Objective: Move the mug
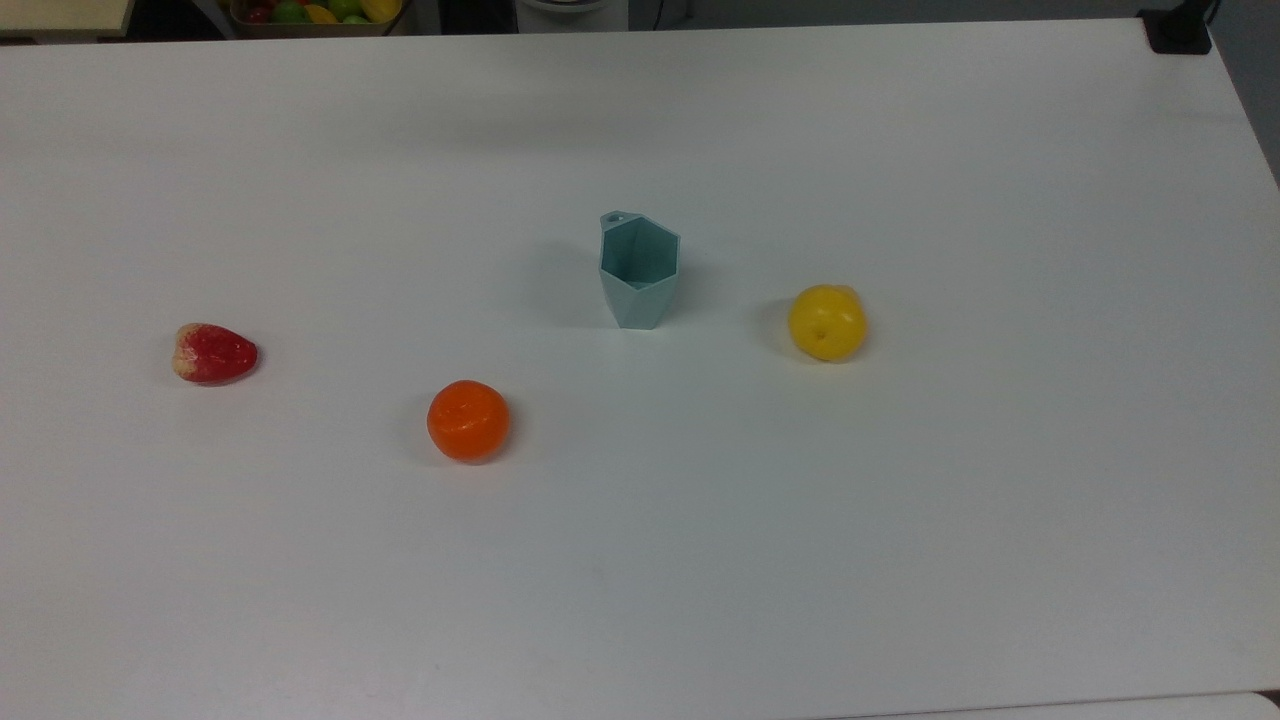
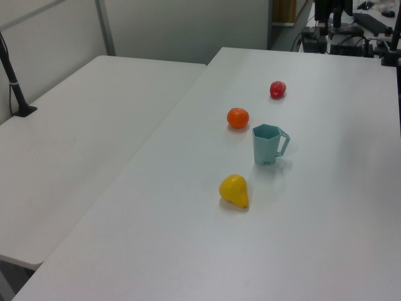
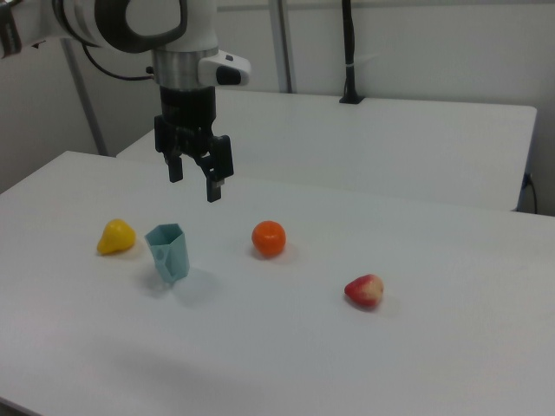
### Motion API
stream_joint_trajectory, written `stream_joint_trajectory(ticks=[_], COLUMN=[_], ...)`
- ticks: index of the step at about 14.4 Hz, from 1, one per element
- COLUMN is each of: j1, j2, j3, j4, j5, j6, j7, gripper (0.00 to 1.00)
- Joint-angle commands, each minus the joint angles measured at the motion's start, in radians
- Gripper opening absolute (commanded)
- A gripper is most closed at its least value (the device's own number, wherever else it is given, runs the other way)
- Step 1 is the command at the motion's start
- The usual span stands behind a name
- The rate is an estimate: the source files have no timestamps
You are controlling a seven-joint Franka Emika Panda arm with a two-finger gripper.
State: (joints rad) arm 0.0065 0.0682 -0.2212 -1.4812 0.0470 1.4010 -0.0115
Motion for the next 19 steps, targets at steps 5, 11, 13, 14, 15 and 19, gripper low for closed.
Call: stream_joint_trajectory(ticks=[5, 11, 13, 14, 15, 19], j1=[0.003, 0.061, 0.11, 0.145, 0.177, 0.221], j2=[-0.024, -0.01, -0.014, -0.027, -0.068, -0.149], j3=[0.006, 0.005, -0.001, -0.021, -0.036, -0.032], j4=[-0.044, -0.054, -0.103, -0.143, -0.219, -0.471], j5=[-0.003, -0.012, -0.021, -0.021, -0.007, -0.006], j6=[0.03, 0.065, 0.099, 0.139, 0.194, 0.487], j7=[-0.112, -0.221, -0.377, -0.393, -0.399, -0.447], gripper=[1.0, 1.0, 1.0, 1.0, 1.0, 1.0])
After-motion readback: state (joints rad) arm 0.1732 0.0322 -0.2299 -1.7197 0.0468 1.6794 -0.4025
